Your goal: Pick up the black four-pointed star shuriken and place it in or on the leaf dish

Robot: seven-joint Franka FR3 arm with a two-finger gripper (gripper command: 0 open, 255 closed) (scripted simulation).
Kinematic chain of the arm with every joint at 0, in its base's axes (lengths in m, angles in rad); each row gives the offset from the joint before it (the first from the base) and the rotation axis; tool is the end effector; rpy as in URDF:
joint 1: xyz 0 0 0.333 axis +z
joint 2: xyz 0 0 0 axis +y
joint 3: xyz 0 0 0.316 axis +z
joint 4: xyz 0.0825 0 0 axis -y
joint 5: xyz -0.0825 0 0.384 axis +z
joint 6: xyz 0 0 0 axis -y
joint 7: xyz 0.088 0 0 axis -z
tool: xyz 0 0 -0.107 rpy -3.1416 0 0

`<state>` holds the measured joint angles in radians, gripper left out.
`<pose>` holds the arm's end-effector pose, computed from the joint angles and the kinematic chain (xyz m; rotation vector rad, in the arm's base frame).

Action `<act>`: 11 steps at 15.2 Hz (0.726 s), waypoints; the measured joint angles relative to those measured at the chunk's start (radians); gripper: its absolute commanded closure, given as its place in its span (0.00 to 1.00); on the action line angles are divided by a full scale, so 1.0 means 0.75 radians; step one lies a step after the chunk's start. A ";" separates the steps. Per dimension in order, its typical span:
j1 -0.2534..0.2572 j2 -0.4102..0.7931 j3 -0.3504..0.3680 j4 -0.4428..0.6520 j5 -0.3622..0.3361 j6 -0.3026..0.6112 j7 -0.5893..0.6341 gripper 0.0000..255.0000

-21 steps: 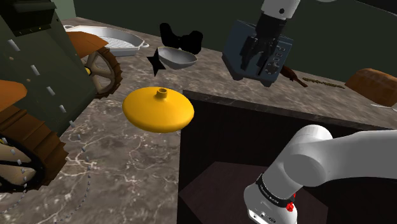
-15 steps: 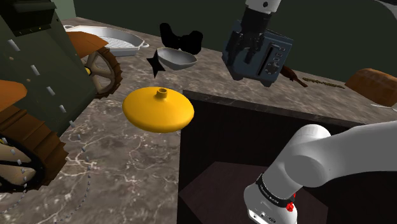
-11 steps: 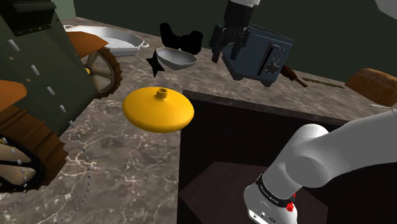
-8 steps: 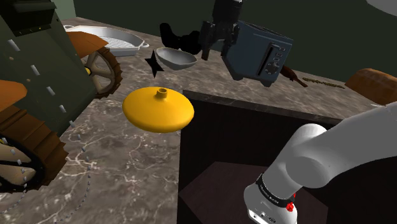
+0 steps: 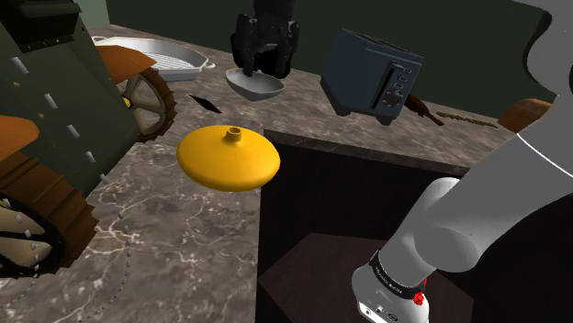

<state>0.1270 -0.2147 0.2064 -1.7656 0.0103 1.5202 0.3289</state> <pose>0.4511 0.1692 0.6373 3.0985 -0.0008 -0.0348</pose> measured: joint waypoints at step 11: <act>0.058 0.272 0.083 0.219 -0.018 0.028 0.076 0.00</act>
<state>0.1706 -0.0103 0.2687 -1.6010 -0.0036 1.5408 0.3855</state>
